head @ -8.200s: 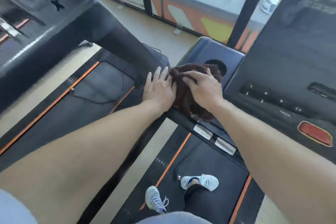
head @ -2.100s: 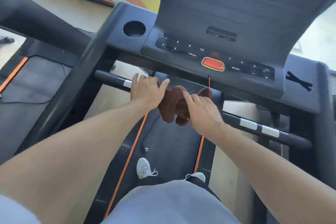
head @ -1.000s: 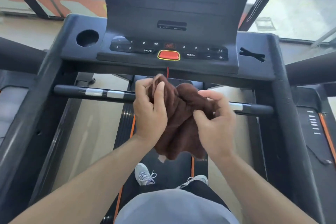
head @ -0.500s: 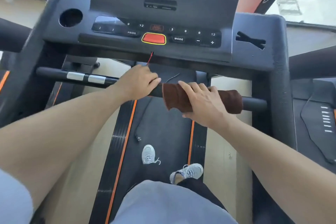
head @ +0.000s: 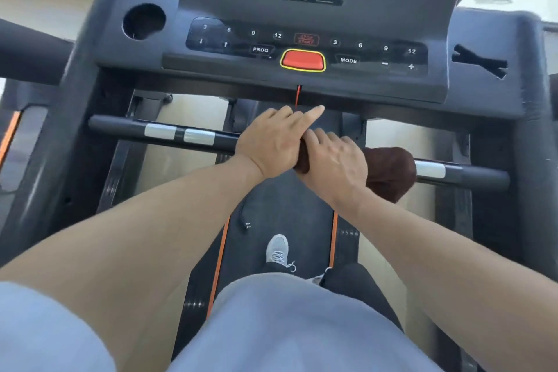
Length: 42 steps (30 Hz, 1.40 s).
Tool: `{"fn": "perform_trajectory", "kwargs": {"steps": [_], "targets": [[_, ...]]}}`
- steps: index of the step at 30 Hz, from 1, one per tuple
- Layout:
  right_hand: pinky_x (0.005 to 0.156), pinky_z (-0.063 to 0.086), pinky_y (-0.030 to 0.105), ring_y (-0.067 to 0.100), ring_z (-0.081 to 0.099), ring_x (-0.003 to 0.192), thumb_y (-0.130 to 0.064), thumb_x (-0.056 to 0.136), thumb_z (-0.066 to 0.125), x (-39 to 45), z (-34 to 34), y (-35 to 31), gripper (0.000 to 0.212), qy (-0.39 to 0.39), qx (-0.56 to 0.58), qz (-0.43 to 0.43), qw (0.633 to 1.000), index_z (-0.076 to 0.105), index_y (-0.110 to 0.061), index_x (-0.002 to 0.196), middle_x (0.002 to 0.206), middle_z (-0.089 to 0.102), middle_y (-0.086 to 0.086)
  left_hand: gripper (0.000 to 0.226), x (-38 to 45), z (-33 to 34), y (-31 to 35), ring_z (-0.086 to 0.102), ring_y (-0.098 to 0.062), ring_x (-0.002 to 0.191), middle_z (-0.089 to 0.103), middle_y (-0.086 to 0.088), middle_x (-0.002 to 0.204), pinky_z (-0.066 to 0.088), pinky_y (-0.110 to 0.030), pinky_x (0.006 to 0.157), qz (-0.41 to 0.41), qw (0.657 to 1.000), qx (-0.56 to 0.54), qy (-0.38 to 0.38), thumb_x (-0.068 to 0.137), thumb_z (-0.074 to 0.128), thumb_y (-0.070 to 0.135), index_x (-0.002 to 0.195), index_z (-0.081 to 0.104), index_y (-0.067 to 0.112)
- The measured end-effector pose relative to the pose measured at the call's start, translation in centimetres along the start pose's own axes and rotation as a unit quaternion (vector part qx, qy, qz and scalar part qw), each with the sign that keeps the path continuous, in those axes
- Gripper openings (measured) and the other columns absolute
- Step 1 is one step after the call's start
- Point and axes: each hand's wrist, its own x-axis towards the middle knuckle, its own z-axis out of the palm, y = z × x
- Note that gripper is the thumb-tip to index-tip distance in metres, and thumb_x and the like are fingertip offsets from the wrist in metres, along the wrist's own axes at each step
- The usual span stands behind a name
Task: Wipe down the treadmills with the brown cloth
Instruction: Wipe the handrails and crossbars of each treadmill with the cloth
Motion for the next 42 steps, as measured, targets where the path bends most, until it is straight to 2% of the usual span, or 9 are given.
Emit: {"fn": "perform_trajectory", "kwargs": {"steps": [4, 7, 13, 20, 23, 29, 35, 39, 42], "targets": [[0.052, 0.041, 0.034, 0.028, 0.063, 0.057, -0.045, 0.075, 0.077, 0.5, -0.5, 0.7, 0.043, -0.016, 0.031, -0.006, 0.999, 0.058, -0.014, 0.098, 0.071, 0.063, 0.001, 0.06, 0.3, -0.5, 0.6, 0.059, -0.027, 0.084, 0.07, -0.004, 0.094, 0.042, -0.037, 0.081, -0.042, 0.998, -0.032, -0.034, 0.092, 0.05, 0.009, 0.151, 0.046, 0.011], [0.058, 0.041, 0.034, 0.028, 0.067, 0.072, -0.055, 0.082, 0.066, 1.3, -1.9, 1.6, 0.045, -0.135, 0.033, 0.007, 0.99, 0.057, -0.02, 0.108, 0.084, 0.067, -0.005, 0.059, 0.6, -0.7, 0.7, 0.059, -0.029, 0.083, 0.071, -0.006, 0.098, 0.034, -0.034, 0.076, -0.076, 0.992, -0.062, -0.079, 0.098, 0.047, 0.011, 0.156, 0.038, 0.016], [0.064, 0.045, 0.034, 0.025, 0.064, 0.073, -0.053, 0.075, 0.067, 0.4, -4.8, 4.8, 0.039, -0.251, 0.021, 0.04, 0.967, 0.047, -0.024, 0.093, 0.077, 0.056, -0.01, 0.044, 0.7, -0.8, 0.4, 0.051, -0.029, 0.059, 0.053, 0.001, 0.066, 0.027, -0.036, 0.058, -0.082, 0.991, -0.03, -0.103, 0.108, 0.037, 0.023, 0.151, 0.043, 0.019], [0.059, 0.053, 0.028, 0.013, 0.059, 0.054, -0.044, 0.069, 0.072, -2.5, -8.7, 13.2, 0.027, -0.408, -0.074, 0.179, 0.892, 0.062, -0.029, 0.089, 0.066, 0.061, -0.009, 0.045, 0.9, -0.5, 0.0, 0.039, -0.022, 0.054, 0.034, 0.012, 0.056, 0.028, -0.035, 0.063, -0.088, 0.988, -0.035, -0.124, 0.111, 0.027, 0.033, 0.155, 0.039, 0.028], [0.067, 0.053, 0.032, 0.022, 0.063, 0.069, -0.058, 0.071, 0.067, -1.9, -7.7, 13.1, 0.033, -0.384, -0.07, 0.108, 0.915, 0.058, -0.033, 0.092, 0.078, 0.065, -0.009, 0.045, 0.7, -0.6, 0.1, 0.031, -0.01, 0.048, 0.033, 0.014, 0.055, 0.03, -0.035, 0.065, -0.102, 0.988, -0.058, -0.106, 0.111, 0.03, 0.031, 0.154, 0.04, 0.028], [0.065, 0.044, 0.033, 0.028, 0.071, 0.081, -0.076, 0.077, 0.061, 1.2, -4.2, 3.7, 0.052, -0.231, 0.026, 0.022, 0.972, 0.058, -0.034, 0.109, 0.086, 0.07, -0.008, 0.042, 0.6, -0.9, 0.3, 0.038, -0.017, 0.054, 0.03, 0.018, 0.057, 0.036, -0.034, 0.057, -0.122, 0.986, -0.106, -0.033, 0.108, 0.042, 0.025, 0.148, 0.051, 0.018], [0.055, 0.035, 0.032, 0.023, 0.063, 0.058, -0.055, 0.074, 0.08, -0.4, -0.2, 1.7, 0.046, -0.01, -0.026, -0.004, 1.0, 0.06, -0.017, 0.091, 0.071, 0.064, -0.001, 0.043, 0.6, -0.7, 0.8, 0.043, -0.019, 0.053, 0.03, 0.021, 0.058, 0.046, -0.038, 0.06, -0.119, 0.99, -0.075, -0.028, 0.108, 0.037, 0.028, 0.147, 0.05, 0.019], [0.053, 0.028, 0.03, 0.024, 0.063, 0.053, -0.038, 0.067, 0.086, -0.4, 0.1, 1.9, 0.041, -0.005, -0.028, -0.004, 1.0, 0.062, -0.017, 0.094, 0.067, 0.062, -0.002, 0.041, 0.7, -0.6, 1.3, 0.063, -0.035, 0.064, 0.056, 0.005, 0.065, 0.046, -0.041, 0.063, -0.116, 0.992, -0.036, -0.039, 0.106, 0.041, 0.029, 0.145, 0.051, 0.02], [0.054, 0.024, 0.03, 0.025, 0.065, 0.056, -0.034, 0.064, 0.084, -1.1, -0.4, 3.7, 0.041, -0.036, -0.036, -0.004, 0.999, 0.058, -0.018, 0.091, 0.069, 0.063, -0.003, 0.035, 0.9, -0.1, 1.7, 0.067, -0.04, 0.07, 0.07, -0.011, 0.074, 0.044, -0.042, 0.064, -0.12, 0.992, -0.007, -0.035, 0.103, 0.039, 0.036, 0.122, 0.063, 0.018]]}}
